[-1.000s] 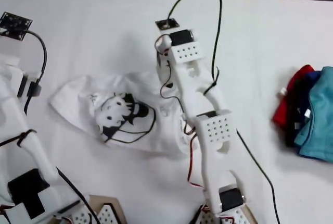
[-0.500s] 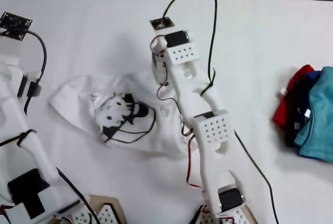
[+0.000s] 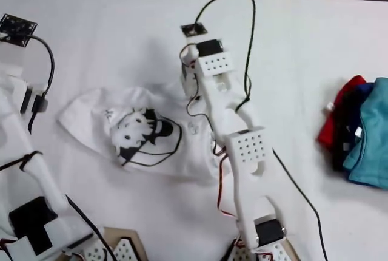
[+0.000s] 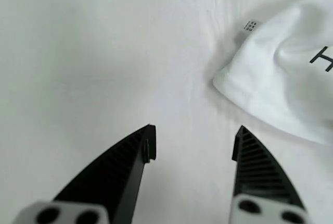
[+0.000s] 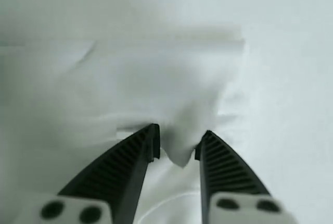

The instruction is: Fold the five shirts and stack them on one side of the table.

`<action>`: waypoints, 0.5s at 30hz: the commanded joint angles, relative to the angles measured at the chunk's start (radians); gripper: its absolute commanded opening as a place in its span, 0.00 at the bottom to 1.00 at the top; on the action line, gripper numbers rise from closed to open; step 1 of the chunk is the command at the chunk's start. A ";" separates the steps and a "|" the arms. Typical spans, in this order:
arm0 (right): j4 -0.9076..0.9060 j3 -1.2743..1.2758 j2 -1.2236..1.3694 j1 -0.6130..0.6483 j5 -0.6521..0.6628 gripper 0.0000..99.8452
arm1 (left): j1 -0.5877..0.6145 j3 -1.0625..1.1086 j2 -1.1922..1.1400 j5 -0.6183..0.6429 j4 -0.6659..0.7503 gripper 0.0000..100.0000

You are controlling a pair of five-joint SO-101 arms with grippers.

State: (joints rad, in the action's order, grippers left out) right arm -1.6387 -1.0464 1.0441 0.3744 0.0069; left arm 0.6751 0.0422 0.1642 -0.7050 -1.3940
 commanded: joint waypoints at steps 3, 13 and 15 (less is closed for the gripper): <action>-0.007 -0.103 0.001 -0.012 -0.008 0.13 | -0.002 -0.002 0.009 0.005 -0.003 0.26; -0.001 -0.107 0.002 -0.012 -0.002 0.07 | -0.002 -0.002 0.006 0.005 -0.003 0.26; 0.001 -0.114 -0.002 -0.016 -0.002 0.01 | -0.002 -0.002 0.006 0.005 -0.003 0.26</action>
State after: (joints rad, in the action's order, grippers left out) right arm -1.6387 -1.1124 1.0533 0.3698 0.0069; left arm 0.6751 0.0422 0.1642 -0.7050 -1.3940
